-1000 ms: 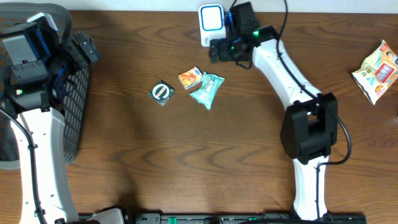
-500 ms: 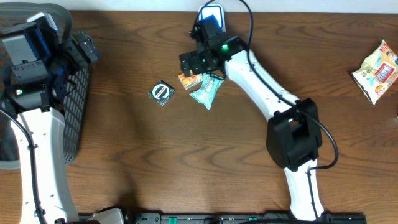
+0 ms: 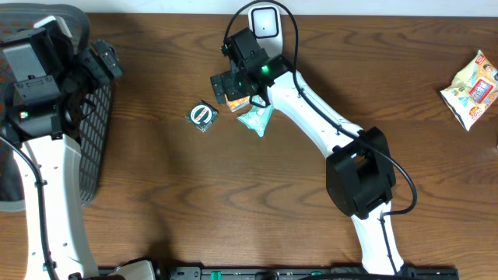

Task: Scan the item barcode
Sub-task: 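Lower the right gripper onto the packs below the scanner to grasp one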

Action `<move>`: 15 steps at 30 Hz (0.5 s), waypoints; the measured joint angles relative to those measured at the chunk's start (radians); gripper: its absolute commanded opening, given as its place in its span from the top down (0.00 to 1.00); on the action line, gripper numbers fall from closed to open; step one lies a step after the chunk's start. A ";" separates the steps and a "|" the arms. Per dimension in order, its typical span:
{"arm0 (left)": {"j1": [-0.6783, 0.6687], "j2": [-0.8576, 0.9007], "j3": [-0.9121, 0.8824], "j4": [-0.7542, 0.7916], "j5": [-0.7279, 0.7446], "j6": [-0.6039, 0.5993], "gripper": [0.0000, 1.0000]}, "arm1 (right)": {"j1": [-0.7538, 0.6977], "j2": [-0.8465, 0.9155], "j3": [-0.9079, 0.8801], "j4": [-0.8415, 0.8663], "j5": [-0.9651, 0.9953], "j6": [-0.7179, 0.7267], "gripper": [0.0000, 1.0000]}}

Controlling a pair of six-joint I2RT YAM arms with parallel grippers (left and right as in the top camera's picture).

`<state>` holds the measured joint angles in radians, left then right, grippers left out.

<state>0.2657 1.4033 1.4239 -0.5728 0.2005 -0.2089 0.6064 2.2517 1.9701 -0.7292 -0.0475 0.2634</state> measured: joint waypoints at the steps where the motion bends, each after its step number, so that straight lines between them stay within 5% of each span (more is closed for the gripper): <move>1: 0.000 0.000 0.000 0.000 0.000 0.000 0.02 | 0.000 0.000 -0.007 -0.002 0.000 0.000 0.01; 15: 0.000 0.000 0.000 0.000 0.000 0.000 0.02 | 0.000 0.016 -0.134 0.003 0.090 0.014 0.07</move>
<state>0.2657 1.4033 1.4239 -0.5728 0.2001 -0.2089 0.6064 2.2681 1.8362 -0.7261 0.0422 0.2779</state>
